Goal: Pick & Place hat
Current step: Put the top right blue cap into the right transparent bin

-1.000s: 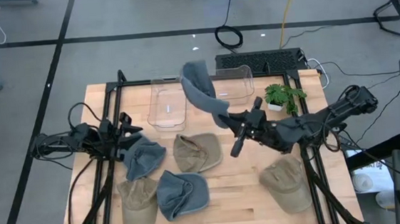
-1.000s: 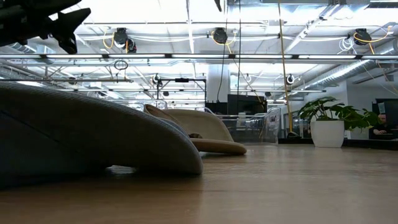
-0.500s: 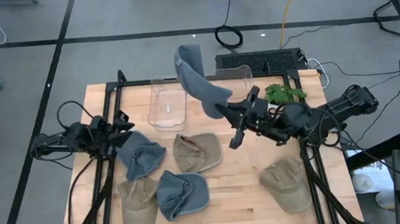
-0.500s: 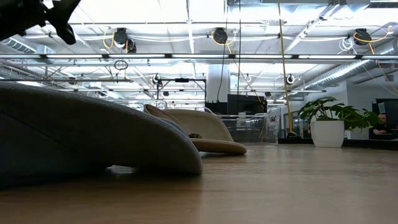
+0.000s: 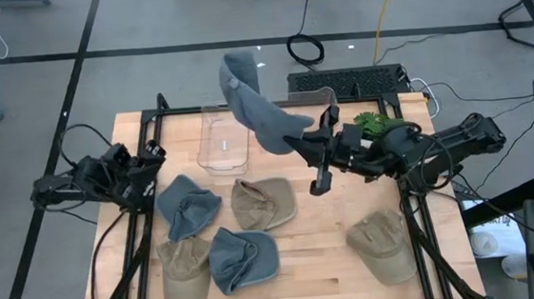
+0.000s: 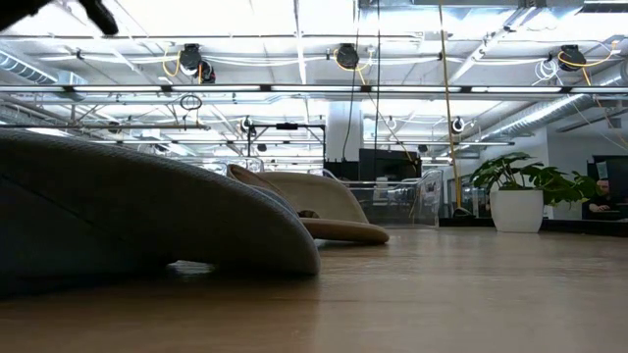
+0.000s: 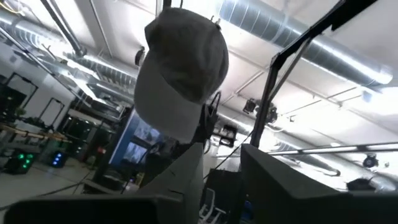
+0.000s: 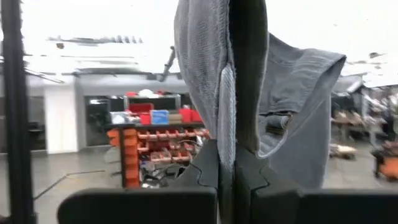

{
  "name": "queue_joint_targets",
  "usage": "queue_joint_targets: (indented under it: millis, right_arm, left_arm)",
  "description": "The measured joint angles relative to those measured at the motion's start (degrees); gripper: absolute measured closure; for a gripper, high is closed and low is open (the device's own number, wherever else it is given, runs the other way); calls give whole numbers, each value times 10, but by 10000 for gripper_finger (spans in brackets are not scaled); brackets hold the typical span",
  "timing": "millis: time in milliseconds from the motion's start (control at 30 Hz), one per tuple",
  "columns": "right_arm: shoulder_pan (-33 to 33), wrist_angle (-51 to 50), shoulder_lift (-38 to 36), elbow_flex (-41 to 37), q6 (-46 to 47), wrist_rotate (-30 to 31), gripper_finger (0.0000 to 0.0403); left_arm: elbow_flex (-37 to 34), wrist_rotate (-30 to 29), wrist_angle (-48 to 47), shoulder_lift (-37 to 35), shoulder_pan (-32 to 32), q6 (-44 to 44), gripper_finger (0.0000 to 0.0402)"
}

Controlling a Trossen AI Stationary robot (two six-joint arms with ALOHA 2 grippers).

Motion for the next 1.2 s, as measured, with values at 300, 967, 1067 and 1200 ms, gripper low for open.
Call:
queue_joint_targets:
  millis: [300,967,1067,1200]
  right_arm:
    - [-17,79,0,0,-37,-85,403]
    - [-25,105,0,61,-77,-238,403]
    - [-25,102,0,61,-78,-238,403]
    - [-25,101,0,62,-78,-261,403]
  left_arm:
    - [153,0,1,163,0,13,303]
    - [388,-19,4,454,29,-51,298]
    - [412,-15,5,482,40,-81,297]
    - [438,11,18,517,50,-107,282]
